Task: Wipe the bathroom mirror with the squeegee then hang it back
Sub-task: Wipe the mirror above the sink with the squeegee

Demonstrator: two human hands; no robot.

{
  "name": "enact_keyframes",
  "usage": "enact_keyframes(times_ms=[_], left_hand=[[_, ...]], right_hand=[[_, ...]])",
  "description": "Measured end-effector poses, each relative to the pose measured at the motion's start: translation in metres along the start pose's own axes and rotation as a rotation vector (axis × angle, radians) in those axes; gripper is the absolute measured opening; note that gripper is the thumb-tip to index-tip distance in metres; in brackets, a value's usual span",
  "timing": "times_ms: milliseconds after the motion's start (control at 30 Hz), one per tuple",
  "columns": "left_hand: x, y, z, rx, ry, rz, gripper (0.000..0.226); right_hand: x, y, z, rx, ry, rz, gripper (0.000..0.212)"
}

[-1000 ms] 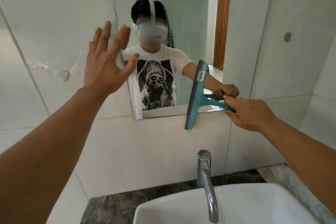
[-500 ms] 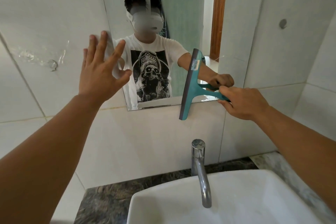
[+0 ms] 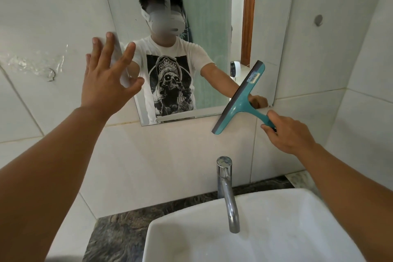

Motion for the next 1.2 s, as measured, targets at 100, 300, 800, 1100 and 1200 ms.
enact_keyframes(times_ms=[100, 300, 800, 1100, 1200], left_hand=[[0.001, 0.000, 0.001, 0.006, -0.003, -0.010, 0.080], [-0.001, 0.000, 0.000, -0.008, 0.029, -0.020, 0.082], [-0.004, -0.001, 0.005, -0.011, 0.007, 0.034, 0.087], [0.003, 0.018, 0.005, 0.021, -0.066, 0.028, 0.065], [0.007, 0.058, -0.012, 0.033, -0.080, -0.086, 0.065]], right_hand=[[-0.010, -0.005, -0.009, -0.038, -0.007, 0.073, 0.023], [-0.041, 0.021, -0.054, -0.195, -0.064, 0.168, 0.057], [-0.056, 0.022, -0.097, -0.283, -0.117, 0.207, 0.057], [-0.024, 0.004, -0.127, -0.365, -0.114, 0.254, 0.056], [-0.001, -0.004, -0.139, -0.403, -0.087, 0.278, 0.054]])
Point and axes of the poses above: each hand's wrist, its own z-axis towards the middle knuckle, its own x-axis out of the back of the hand, y = z × x, the point moved 3 cm from there along z, towards the middle knuckle, and after that the axes turned 4 degrees about -z, right-handed, at the moved point
